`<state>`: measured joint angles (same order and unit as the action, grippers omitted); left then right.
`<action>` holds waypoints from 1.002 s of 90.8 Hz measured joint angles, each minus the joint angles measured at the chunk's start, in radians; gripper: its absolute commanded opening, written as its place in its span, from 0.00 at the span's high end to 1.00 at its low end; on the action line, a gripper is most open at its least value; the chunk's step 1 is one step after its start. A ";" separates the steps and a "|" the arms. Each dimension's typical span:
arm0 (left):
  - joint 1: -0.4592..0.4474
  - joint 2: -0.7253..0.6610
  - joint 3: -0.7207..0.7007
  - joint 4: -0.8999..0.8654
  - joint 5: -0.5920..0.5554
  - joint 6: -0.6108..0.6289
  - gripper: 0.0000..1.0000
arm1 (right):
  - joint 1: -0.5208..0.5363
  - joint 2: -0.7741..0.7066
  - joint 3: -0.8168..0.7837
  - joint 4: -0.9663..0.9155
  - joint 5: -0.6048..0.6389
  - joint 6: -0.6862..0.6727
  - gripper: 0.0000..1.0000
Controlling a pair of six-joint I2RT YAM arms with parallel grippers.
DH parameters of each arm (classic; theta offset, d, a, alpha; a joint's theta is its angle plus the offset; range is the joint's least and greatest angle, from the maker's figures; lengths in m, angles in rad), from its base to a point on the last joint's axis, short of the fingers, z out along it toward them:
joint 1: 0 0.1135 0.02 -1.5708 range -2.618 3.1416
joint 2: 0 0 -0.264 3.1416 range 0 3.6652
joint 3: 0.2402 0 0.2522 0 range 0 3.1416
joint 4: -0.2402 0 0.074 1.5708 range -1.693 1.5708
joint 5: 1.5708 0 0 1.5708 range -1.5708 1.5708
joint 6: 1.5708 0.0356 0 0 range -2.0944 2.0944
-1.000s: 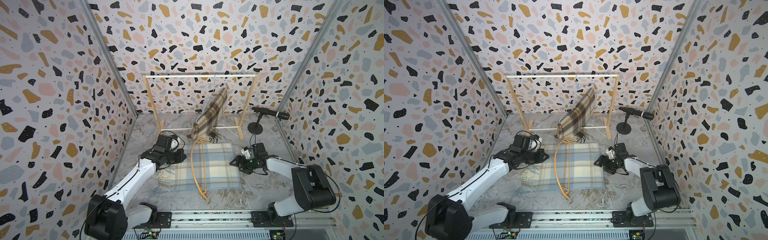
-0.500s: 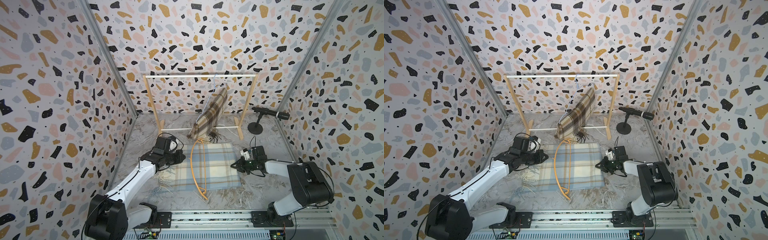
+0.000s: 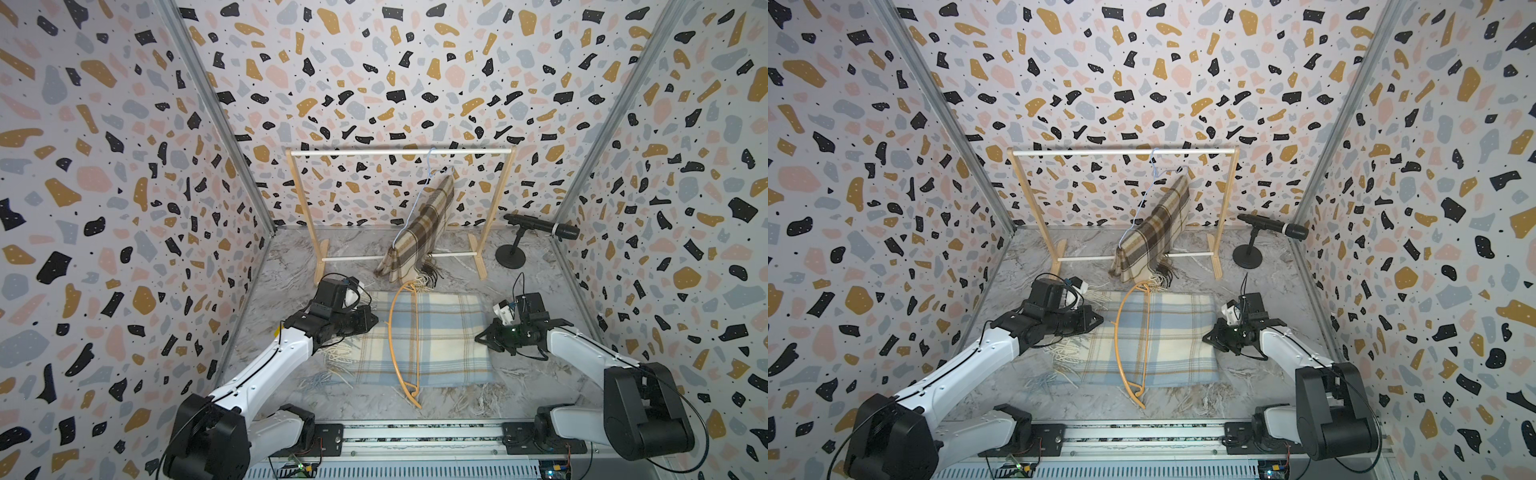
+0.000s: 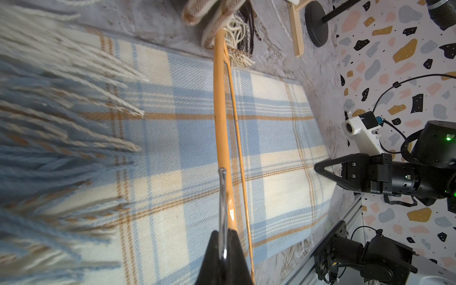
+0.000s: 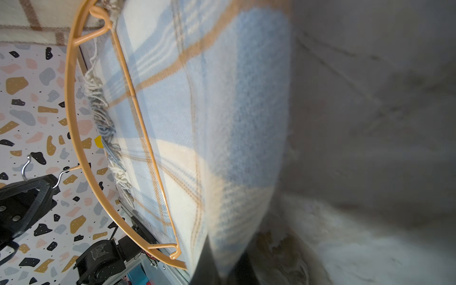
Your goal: Hang the scarf on the hanger
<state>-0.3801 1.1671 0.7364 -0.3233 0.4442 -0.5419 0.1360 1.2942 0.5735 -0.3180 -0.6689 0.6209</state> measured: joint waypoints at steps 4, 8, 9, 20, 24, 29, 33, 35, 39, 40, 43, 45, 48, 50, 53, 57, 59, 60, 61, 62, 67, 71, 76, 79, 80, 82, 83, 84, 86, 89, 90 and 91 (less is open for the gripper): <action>-0.016 0.014 0.001 0.013 -0.003 -0.004 1.00 | -0.005 -0.003 0.000 -0.015 -0.001 -0.011 1.00; -0.028 0.030 0.007 0.018 -0.009 -0.008 1.00 | -0.007 -0.009 0.000 -0.028 -0.005 -0.021 1.00; -0.031 0.034 0.009 0.019 -0.009 -0.009 1.00 | -0.008 -0.011 0.001 -0.031 -0.006 -0.023 1.00; -0.050 0.084 0.044 0.021 -0.023 -0.013 1.00 | -0.010 -0.050 0.027 -0.074 -0.029 -0.045 1.00; -0.054 0.095 0.052 0.020 -0.031 -0.013 1.00 | -0.010 -0.067 0.044 -0.087 -0.041 -0.050 1.00; -0.055 0.104 0.058 0.018 -0.042 -0.014 1.00 | -0.010 -0.091 0.066 -0.102 -0.060 -0.053 1.00; -0.055 0.107 0.061 0.016 -0.046 -0.014 1.00 | -0.008 -0.108 0.080 -0.108 -0.077 -0.053 1.00; -0.055 0.108 0.063 0.016 -0.047 -0.014 1.00 | -0.006 -0.118 0.087 -0.111 -0.088 -0.052 1.00; -0.055 0.109 0.064 0.017 -0.050 -0.015 1.00 | -0.001 -0.132 0.097 -0.115 -0.106 -0.048 1.00; -0.055 0.109 0.064 0.017 -0.051 -0.016 1.00 | 0.002 -0.136 0.100 -0.117 -0.111 -0.047 1.00; -0.055 0.113 0.065 0.018 -0.051 -0.016 1.00 | 0.011 -0.144 0.106 -0.121 -0.124 -0.042 1.00; -0.055 0.114 0.066 0.019 -0.051 -0.017 1.00 | 0.020 -0.148 0.114 -0.125 -0.130 -0.037 1.00; -0.056 0.118 0.066 0.022 -0.051 -0.019 1.00 | 0.035 -0.151 0.124 -0.129 -0.137 -0.032 1.00; -0.056 0.121 0.066 0.024 -0.051 -0.020 1.00 | 0.049 -0.151 0.135 -0.131 -0.145 -0.029 1.00; -0.056 0.124 0.066 0.027 -0.051 -0.022 1.00 | 0.071 -0.151 0.150 -0.133 -0.151 -0.022 1.00; -0.057 0.129 0.066 0.032 -0.051 -0.024 1.00 | 0.103 -0.151 0.170 -0.134 -0.153 -0.011 1.00; -0.057 0.130 0.066 0.034 -0.051 -0.025 1.00 | 0.118 -0.151 0.179 -0.131 -0.154 -0.002 1.00; -0.058 0.132 0.066 0.035 -0.051 -0.025 1.00 | 0.126 -0.151 0.183 -0.130 -0.153 0.002 1.00; -0.058 0.132 0.066 0.037 -0.050 -0.026 1.00 | 0.135 -0.151 0.189 -0.127 -0.152 0.008 1.00; -0.058 0.133 0.066 0.038 -0.050 -0.027 1.00 | 0.143 -0.151 0.192 -0.123 -0.152 0.014 1.00; -0.059 0.136 0.066 0.045 -0.048 -0.031 1.00 | 0.183 -0.151 0.205 -0.094 -0.145 0.048 1.00; -0.059 0.138 0.066 0.050 -0.043 -0.035 1.00 | 0.216 -0.147 0.209 -0.054 -0.137 0.084 1.00; -0.059 0.140 0.066 0.059 -0.039 -0.040 1.00 | 0.262 -0.130 0.214 0.002 -0.121 0.134 1.00; -0.059 0.140 0.066 0.062 -0.036 -0.045 1.00 | 0.293 -0.112 0.216 0.047 -0.108 0.168 1.00; -0.059 0.140 0.066 0.063 -0.035 -0.047 1.00 | 0.304 -0.104 0.217 0.063 -0.106 0.177 1.00; -0.059 0.140 0.066 0.065 -0.033 -0.049 1.00 | 0.324 -0.089 0.218 0.092 -0.097 0.194 1.00; -0.060 0.140 0.066 0.066 -0.033 -0.051 1.00 | 0.338 -0.076 0.219 0.113 -0.092 0.211 1.00; -0.060 0.140 0.066 0.066 -0.032 -0.051 1.00 | 0.350 -0.067 0.220 0.125 -0.087 0.214 1.00; -0.060 0.140 0.066 0.068 -0.031 -0.055 1.00 | 0.369 -0.048 0.221 0.154 -0.077 0.232 1.00; -0.060 0.140 0.066 0.071 -0.027 -0.058 1.00 | 0.398 -0.016 0.224 0.194 -0.062 0.255 1.00; -0.060 0.140 0.066 0.072 -0.026 -0.060 1.00 | 0.412 0.000 0.226 0.210 -0.055 0.267 1.00; -0.060 0.140 0.066 0.072 -0.025 -0.062 1.00 | 0.421 0.011 0.227 0.223 -0.050 0.273 1.00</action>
<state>-0.4400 1.3071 0.8024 -0.2508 0.4194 -0.6037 0.5568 1.3048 0.8009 -0.0948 -0.7193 0.8936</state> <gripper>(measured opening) 0.050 0.062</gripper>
